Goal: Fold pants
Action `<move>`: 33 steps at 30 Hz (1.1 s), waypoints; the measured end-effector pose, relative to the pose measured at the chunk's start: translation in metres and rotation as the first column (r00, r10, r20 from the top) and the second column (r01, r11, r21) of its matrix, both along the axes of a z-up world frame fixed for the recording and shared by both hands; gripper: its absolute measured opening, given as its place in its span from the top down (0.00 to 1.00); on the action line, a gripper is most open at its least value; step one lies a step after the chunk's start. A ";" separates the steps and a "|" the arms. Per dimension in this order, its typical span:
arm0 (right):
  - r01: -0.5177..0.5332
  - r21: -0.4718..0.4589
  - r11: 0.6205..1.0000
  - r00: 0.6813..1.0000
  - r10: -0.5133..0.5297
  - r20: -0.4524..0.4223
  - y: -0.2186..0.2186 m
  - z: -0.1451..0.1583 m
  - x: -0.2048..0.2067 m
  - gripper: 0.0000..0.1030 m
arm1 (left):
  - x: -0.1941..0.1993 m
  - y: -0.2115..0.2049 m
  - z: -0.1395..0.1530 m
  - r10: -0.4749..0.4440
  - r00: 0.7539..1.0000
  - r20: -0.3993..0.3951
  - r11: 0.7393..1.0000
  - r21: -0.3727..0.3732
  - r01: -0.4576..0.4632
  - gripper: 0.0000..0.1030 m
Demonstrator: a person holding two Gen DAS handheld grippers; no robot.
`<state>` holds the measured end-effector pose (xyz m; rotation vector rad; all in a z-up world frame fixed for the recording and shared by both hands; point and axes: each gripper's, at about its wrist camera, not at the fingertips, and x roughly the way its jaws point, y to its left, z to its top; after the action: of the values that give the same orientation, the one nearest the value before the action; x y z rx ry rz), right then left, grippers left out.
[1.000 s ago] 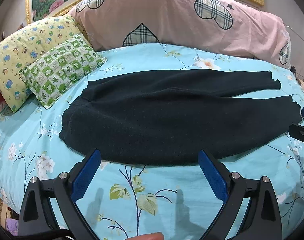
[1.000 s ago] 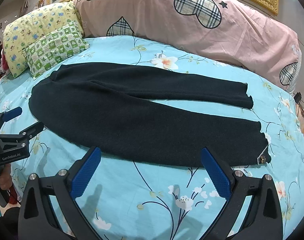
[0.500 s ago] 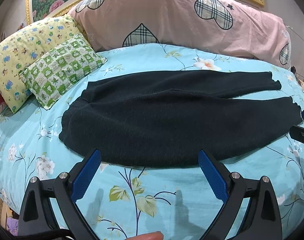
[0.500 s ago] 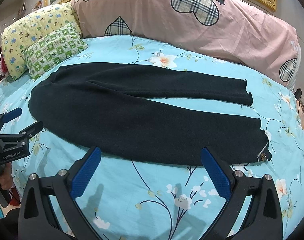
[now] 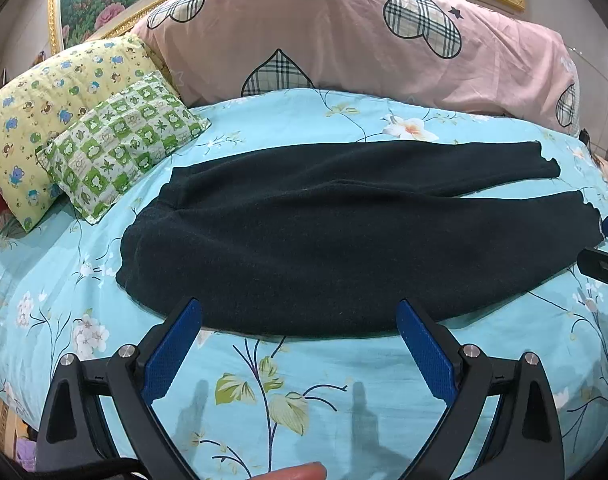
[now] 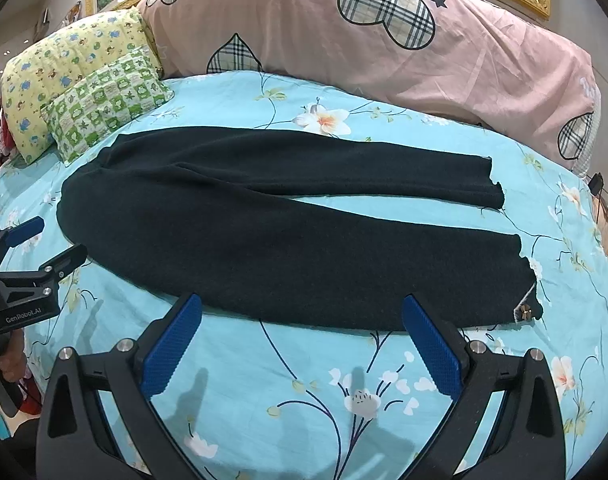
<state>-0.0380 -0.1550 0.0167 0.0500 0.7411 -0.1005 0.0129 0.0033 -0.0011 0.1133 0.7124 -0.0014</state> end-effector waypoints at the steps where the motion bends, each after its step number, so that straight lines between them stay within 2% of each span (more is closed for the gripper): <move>1: 0.000 -0.001 1.000 1.000 0.000 -0.001 0.000 0.000 0.000 0.03 | 0.000 0.000 0.000 0.000 1.000 0.000 1.000 0.001 0.000 0.05; 23: 0.006 0.007 1.000 1.000 -0.006 -0.005 -0.007 -0.001 0.000 0.03 | 0.003 -0.002 -0.001 -0.013 1.000 -0.007 1.000 0.004 0.013 0.05; 27: 0.007 0.009 1.000 1.000 -0.007 -0.005 -0.008 -0.001 0.000 0.03 | 0.006 -0.004 -0.002 -0.035 0.999 -0.031 0.999 0.004 0.035 0.05; 33: 0.009 0.016 1.000 1.000 -0.009 -0.006 -0.013 0.000 0.001 0.03 | 0.011 0.000 -0.001 -0.050 0.997 -0.054 0.998 -0.045 0.048 0.05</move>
<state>-0.0373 -0.1684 0.0164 0.0682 0.7476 -0.1039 0.0244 0.0034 -0.0022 0.0895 0.7637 -0.0673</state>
